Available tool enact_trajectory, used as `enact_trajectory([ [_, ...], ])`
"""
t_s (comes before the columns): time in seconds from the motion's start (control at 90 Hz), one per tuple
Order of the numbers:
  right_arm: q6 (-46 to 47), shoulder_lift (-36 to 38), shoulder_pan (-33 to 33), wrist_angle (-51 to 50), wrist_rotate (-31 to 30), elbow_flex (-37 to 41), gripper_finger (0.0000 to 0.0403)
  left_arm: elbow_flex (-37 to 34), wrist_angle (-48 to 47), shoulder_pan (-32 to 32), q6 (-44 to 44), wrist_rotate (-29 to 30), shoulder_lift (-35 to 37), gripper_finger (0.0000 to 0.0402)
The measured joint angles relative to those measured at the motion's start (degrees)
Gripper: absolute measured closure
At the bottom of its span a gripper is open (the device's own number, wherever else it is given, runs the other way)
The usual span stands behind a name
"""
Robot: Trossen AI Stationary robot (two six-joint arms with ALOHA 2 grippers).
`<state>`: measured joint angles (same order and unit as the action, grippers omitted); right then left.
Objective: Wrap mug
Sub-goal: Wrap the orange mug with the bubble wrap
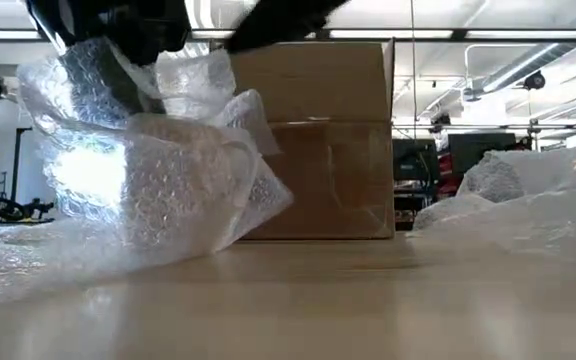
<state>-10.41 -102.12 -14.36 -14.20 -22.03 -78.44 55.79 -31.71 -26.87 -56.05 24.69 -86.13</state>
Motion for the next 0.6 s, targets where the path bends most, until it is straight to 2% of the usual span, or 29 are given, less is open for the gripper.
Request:
enact_trajectory([
  [0.078, 2.11, 0.76, 1.3, -6.54, 2.62, 0.08, 0.04, -0.02, 0.09, 0.0, -0.02, -0.13, 0.0, 0.0327],
  [0.167, 4.45, 0.21, 2.5, -7.0, 5.67, 1.35, 0.04, -0.04, 0.25, -0.02, 0.0, -0.13, 0.0, 0.0327],
  [0.433, 1.4, -5.98, 2.2, 10.28, 6.87, 2.94, 0.04, -0.16, 1.13, 0.07, 1.19, -0.15, -0.07, 0.0327],
  [0.6, -0.79, -6.98, 0.14, 14.17, 7.52, 2.54, 0.04, -0.2, 1.44, 0.04, 1.53, -0.07, -0.09, 0.0327],
])
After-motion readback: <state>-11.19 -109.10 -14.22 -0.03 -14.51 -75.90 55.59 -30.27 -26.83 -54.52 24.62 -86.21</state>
